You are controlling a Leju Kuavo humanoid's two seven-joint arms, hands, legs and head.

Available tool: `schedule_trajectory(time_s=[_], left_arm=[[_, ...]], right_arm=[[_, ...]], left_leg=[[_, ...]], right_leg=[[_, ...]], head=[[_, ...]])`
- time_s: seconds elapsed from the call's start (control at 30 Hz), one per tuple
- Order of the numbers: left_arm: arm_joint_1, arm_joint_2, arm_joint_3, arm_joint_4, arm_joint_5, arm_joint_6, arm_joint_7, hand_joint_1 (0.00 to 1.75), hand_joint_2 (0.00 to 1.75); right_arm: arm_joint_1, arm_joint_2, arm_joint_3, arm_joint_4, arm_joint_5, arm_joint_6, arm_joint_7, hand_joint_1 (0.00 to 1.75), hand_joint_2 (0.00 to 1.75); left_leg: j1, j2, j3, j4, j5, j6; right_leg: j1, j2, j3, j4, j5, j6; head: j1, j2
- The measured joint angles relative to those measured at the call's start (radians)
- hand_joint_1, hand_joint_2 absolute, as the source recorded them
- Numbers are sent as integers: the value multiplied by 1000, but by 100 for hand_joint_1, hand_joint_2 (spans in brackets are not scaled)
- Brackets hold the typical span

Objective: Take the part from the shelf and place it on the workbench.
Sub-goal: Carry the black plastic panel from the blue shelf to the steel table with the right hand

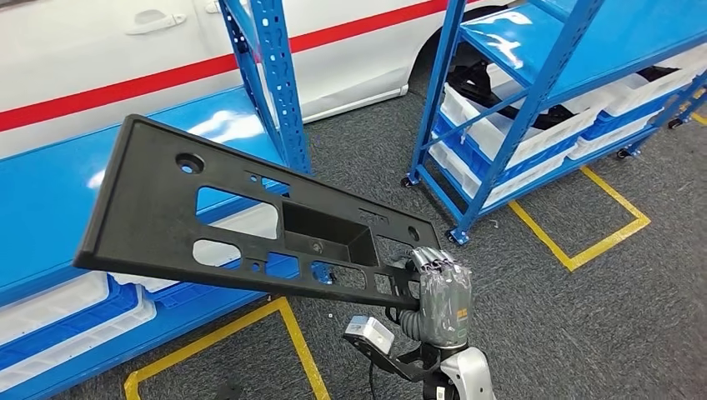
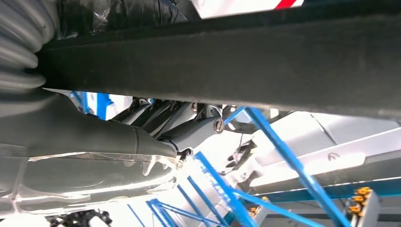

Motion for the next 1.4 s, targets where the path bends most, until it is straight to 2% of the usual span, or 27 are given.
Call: schedule_trajectory(time_s=[0.07, 0.13, 0.17, 0.2, 0.23, 0.3, 0.37, 0.4, 0.47, 0.53, 0.6, 0.63, 0.67, 0.7, 0.73, 0.8, 0.87, 0.93, 1.0, 1.07, 1.1, 1.17, 1.2, 1.23, 1.27, 1.33, 1.4], left_arm=[[0, 0, 0, 0, 0, 0, 0, 0, 175], [3, 0, 0, 0, 0, 0, 0, 0, 175], [5, 0, 0, 0, 0, 0, 1, 0, 175], [6, 0, 0, 0, 0, 0, 1, 0, 175], [6, 0, 0, 0, 0, 0, 1, 0, 175], [7, 1, 0, 0, 0, 0, 1, 0, 175], [7, 1, 0, 0, 0, 0, 1, 0, 175], [7, 1, 0, 0, -1, 1, 1, 0, 175], [6, 1, 0, 0, -1, 1, 1, 0, 175], [6, -1, 1, 0, -1, 1, 1, 0, 175], [7, -1, 1, 0, -2, 1, 1, 0, 175], [7, -1, 1, 0, -2, 1, 1, 0, 175], [7, -1, 1, 0, -2, 1, 2, 0, 175], [7, -1, 1, 0, -3, 1, 2, 0, 175], [7, -1, 1, 0, -4, 1, 2, 0, 175], [6, -1, 1, 0, -8, 1, 2, 0, 175], [6, -1, 1, 0, -12, 1, 2, 0, 175], [6, -1, 1, 0, -13, 3, 2, 0, 175], [6, -2, 1, 0, -13, 4, 2, 0, 175], [7, -2, 1, 0, -13, 6, 3, 0, 175], [8, -2, 1, 0, -13, 6, 4, 0, 175], [10, -2, 1, 0, -13, 6, 5, 0, 175], [11, -2, 1, 0, -13, 6, 6, 0, 175], [12, -2, 1, 0, -13, 6, 6, 0, 175], [12, -2, 1, 0, -13, 6, 6, 0, 175], [12, -1, 1, 0, -13, 6, 6, 0, 175], [10, -1, 1, 0, -13, 6, 5, 0, 175]], right_arm=[[0, 1, 0, 0, 0, 0, 0, 175, 175], [1, 2, 0, 0, 0, -1, -1, 175, 175], [3, 3, 0, 0, 0, -1, -1, 175, 175], [5, 3, 0, 0, 0, -1, -2, 175, 175], [6, 3, 0, 0, 0, -2, -3, 175, 175], [9, 3, 0, -1, 0, -6, -8, 175, 175], [11, 4, -1, -5, 0, -15, -13, 175, 175], [13, 4, -1, -7, 0, -21, -15, 175, 175], [20, 4, -1, -10, 0, -27, -18, 175, 175], [24, 4, -2, -13, -1, -32, -23, 175, 175], [26, 4, -3, -14, -3, -36, -28, 175, 175], [26, 4, -4, -14, -4, -37, -31, 175, 175], [27, 4, -4, -14, -6, -38, -32, 175, 175], [28, 4, -5, -14, -7, -38, -33, 175, 175], [29, 4, -5, -14, -8, -38, -33, 175, 175], [31, 4, -7, -17, -8, -38, -33, 175, 175], [35, 4, -10, -22, -8, -39, -33, 175, 175], [46, 3, -13, -29, -8, -42, -34, 175, 175], [58, 2, -17, -37, -9, -45, -35, 175, 175], [62, 2, -19, -41, -9, -47, -40, 175, 175], [62, 3, -20, -42, -10, -48, -43, 175, 175], [62, 3, -21, -42, -11, -47, -47, 175, 175], [62, 3, -21, -42, -12, -47, -47, 175, 175], [63, 3, -22, -42, -12, -47, -48, 175, 175], [63, 3, -22, -42, -12, -47, -48, 175, 175], [62, 3, -22, -42, -12, -47, -48, 175, 175], [61, 3, -23, -42, -13, -47, -48, 175, 175]], left_leg=[[3, -30, -36, 85, -56, -7], [3, -47, -99, 225, -119, -10], [3, -49, -120, 269, -129, -11], [3, -50, -125, 278, -118, -11], [3, -51, -111, 244, -89, -10], [5, -72, -50, 107, -15, -5], [5, -96, -9, 10, 13, 0], [4, -102, -5, -4, 11, 3], [5, -90, -3, -11, 15, 13], [9, -74, 1, -20, 22, 28], [9, -56, 3, -24, 24, 37], [8, -46, 3, -23, 23, 39], [7, -37, 3, -22, 22, 39], [7, -28, 3, -22, 21, 38], [7, -19, 4, -21, 18, 37], [6, -3, 9, -19, 12, 33], [2, 9, 13, -16, 6, 24], [-2, 21, 16, -16, 3, 14], [0, 20, 16, -12, -7, 4], [3, -12, -8, 48, -50, -4], [4, -31, -34, 107, -82, -6], [4, -47, -97, 236, -131, -9], [4, -49, -113, 264, -129, -10], [4, -50, -111, 252, -106, -9], [5, -54, -92, 203, -69, -8], [7, -86, -38, 70, -3, -2], [7, -112, -9, 3, 12, 4]], right_leg=[[-5, 11, 3, -5, 5, -11], [-3, 26, 2, -5, 5, -16], [-3, 34, 2, -5, 5, -16], [-3, 43, 3, -4, 5, -16], [-3, 53, 4, -3, 5, -16], [-2, 71, 4, 1, 4, -13], [-1, 87, -3, 7, 4, -5], [-1, 93, -7, 9, 5, 0], [-3, 99, -12, 9, 7, 12], [-2, 73, -27, 42, -17, 22], [-4, 38, -77, 150, -77, 32], [-7, 32, -108, 214, -105, 36], [-9, 29, -130, 261, -119, 39], [-11, 27, -136, 273, -113, 40], [-12, 23, -124, 249, -92, 41], [-9, -2, -56, 121, -32, 35], [1, -29, -7, 24, -4, 23], [8, -26, -3, 9, -5, 13], [3, -8, -2, 1, 0, 2], [-4, 9, 2, -8, 6, -10], [-3, 16, 2, -10, 6, -13], [-2, 36, 2, -9, 6, -16], [-2, 48, 2, -8, 6, -17], [-1, 60, 3, -7, 6, -16], [-2, 72, 4, -5, 5, -15], [-1, 93, 4, 1, 3, -11], [-2, 111, -4, 7, 4, -1]], head=[[0, 0], [0, 0], [0, 0], [0, 0], [0, 0], [0, 0], [0, 0], [0, 0], [0, 0], [1, 0], [2, 0], [2, 0], [2, 0], [2, 0], [2, 0], [2, 0], [2, 0], [2, 0], [2, 0], [1, 0], [1, 0], [1, 0], [1, 0], [1, 0], [1, 0], [1, 0], [1, 0]])
